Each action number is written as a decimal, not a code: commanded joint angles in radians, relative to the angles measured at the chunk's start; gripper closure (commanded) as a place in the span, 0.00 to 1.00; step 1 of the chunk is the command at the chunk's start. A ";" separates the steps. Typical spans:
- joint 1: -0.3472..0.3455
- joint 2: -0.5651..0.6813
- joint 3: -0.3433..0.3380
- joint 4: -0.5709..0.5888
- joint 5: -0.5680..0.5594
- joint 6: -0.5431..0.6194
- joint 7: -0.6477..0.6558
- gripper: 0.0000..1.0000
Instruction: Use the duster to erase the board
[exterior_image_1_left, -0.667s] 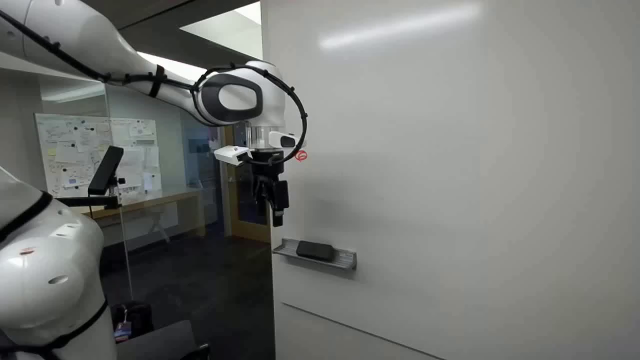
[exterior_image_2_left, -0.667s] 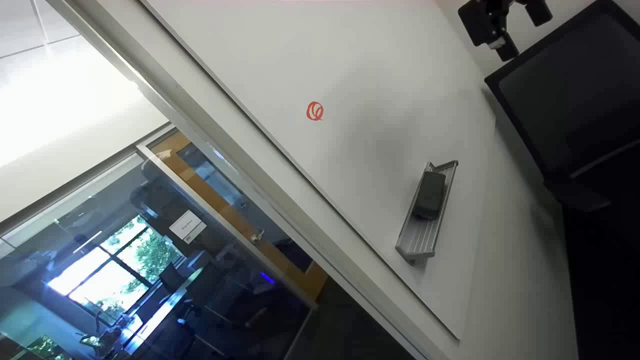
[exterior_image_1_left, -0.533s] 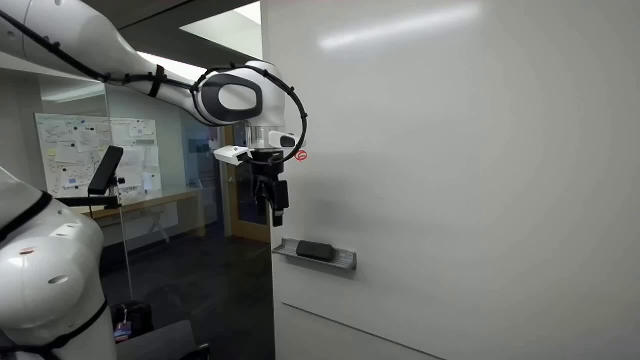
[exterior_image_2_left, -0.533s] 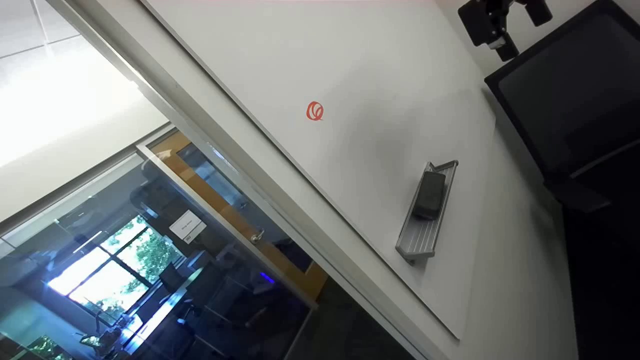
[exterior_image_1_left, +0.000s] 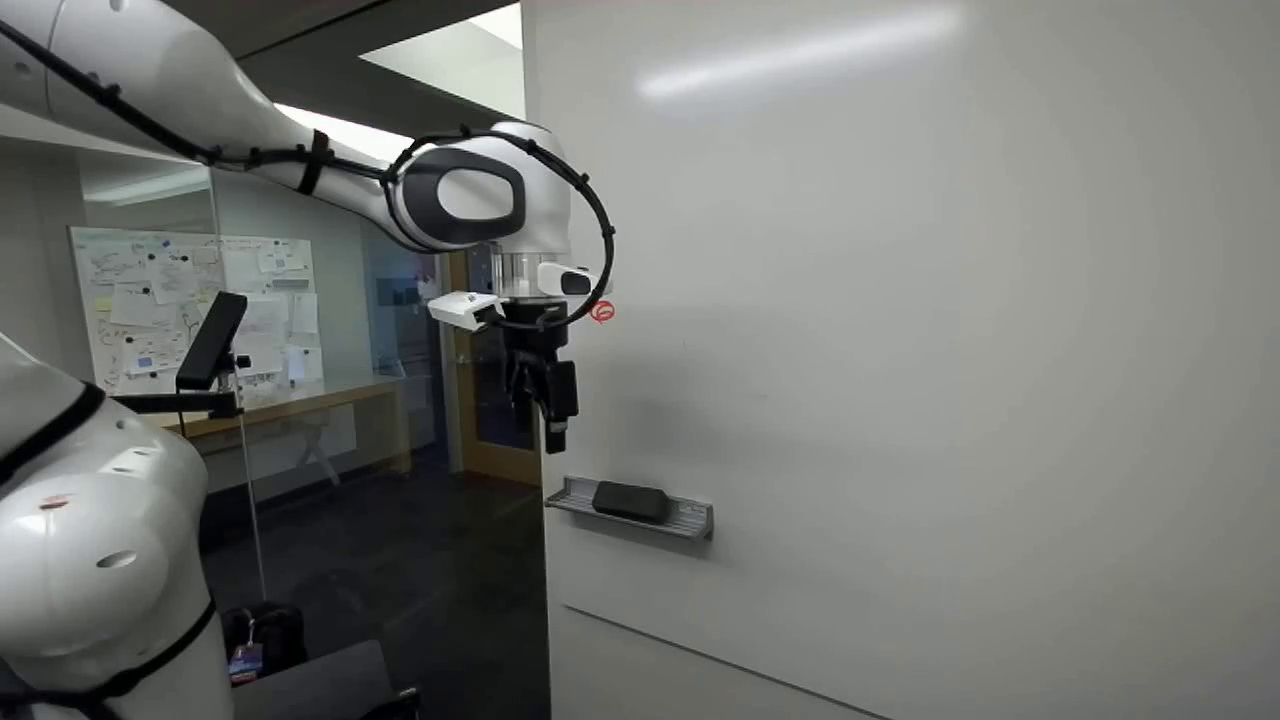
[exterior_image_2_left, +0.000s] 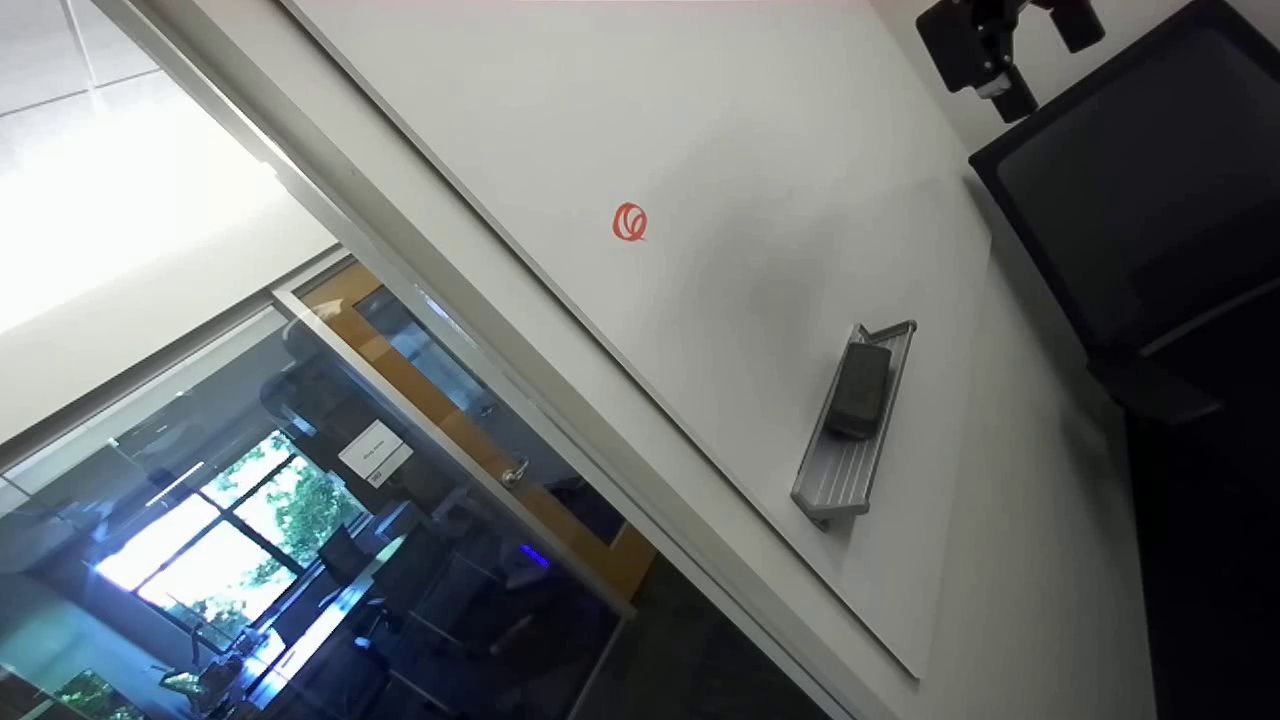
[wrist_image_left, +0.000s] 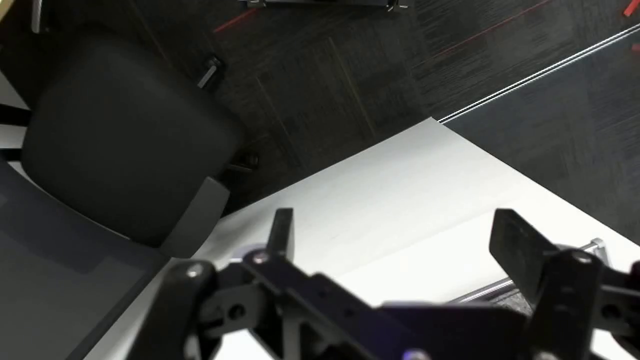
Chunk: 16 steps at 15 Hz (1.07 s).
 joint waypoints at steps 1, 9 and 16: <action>-0.001 0.010 0.000 0.004 0.008 0.007 0.015 0.00; -0.021 0.165 0.123 -0.003 0.124 0.263 0.467 0.00; -0.005 0.266 0.163 -0.037 0.128 0.527 0.709 0.00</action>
